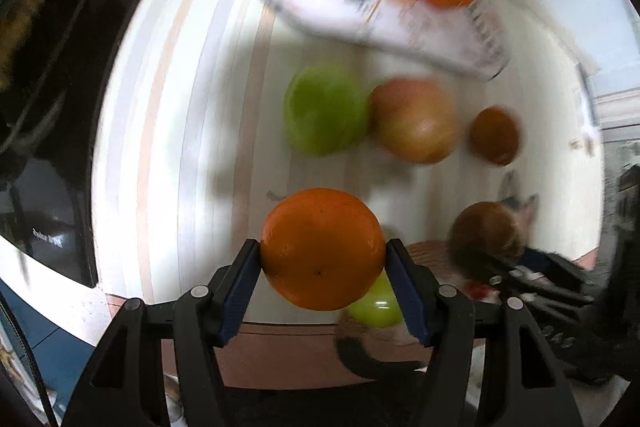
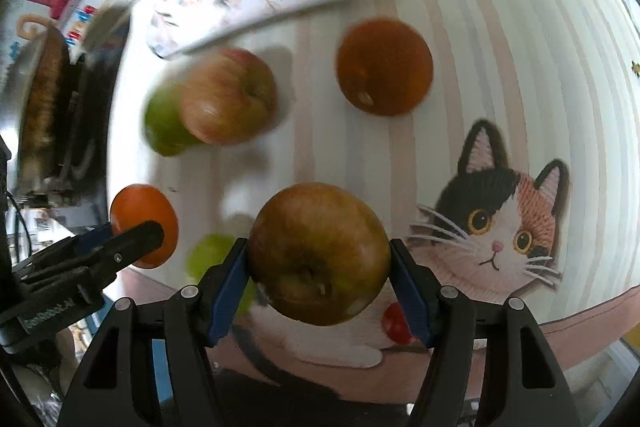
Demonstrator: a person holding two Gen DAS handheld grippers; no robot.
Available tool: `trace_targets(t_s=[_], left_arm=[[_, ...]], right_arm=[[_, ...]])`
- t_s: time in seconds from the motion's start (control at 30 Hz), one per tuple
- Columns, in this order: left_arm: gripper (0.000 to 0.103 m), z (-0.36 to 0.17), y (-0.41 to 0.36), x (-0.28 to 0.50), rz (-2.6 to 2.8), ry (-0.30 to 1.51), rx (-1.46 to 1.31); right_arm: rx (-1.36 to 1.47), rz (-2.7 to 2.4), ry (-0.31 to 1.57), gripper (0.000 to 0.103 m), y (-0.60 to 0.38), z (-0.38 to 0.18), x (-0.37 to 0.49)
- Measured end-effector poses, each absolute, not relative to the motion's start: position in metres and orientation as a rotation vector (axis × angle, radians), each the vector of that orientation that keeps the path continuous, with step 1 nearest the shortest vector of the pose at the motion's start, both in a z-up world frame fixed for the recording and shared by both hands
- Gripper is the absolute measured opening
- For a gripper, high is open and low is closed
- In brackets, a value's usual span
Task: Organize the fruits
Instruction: 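Carry the small orange and brown apple over the floral plate, then open both tools to drop the fruits on the plate, then withdraw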
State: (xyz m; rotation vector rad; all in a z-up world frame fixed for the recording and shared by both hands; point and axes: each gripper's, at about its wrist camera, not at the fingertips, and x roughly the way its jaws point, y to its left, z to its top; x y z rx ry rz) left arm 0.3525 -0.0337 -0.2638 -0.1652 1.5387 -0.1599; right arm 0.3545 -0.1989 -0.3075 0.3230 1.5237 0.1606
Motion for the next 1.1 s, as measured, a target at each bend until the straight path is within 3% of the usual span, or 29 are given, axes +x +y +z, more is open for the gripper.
trace_targets(t_s=[0.2,0.33,0.73,1.1], left_arm=[[0.061,-0.193,-0.037,0.391,-0.221,1.403,-0.221],[0.061,-0.179,-0.032,0.436,-0.205,1.360,-0.211],[0.061,-0.273,-0.009,0.538,-0.124,1.578,-0.186],[0.062,-0.305,0.005,0.553,-0.097,1.651,-0.195]], right_arm=[[0.389,0.230,1.400,0.070,-0.201,-0.244,0.383],[0.381,0.245,1.344,0.070,-0.199,-0.225,0.425],[0.244,0.219,1.407,0.070,-0.149,-0.291,0.550],[0.214,0.262,1.491,0.073,-0.130,-0.323,0.563]])
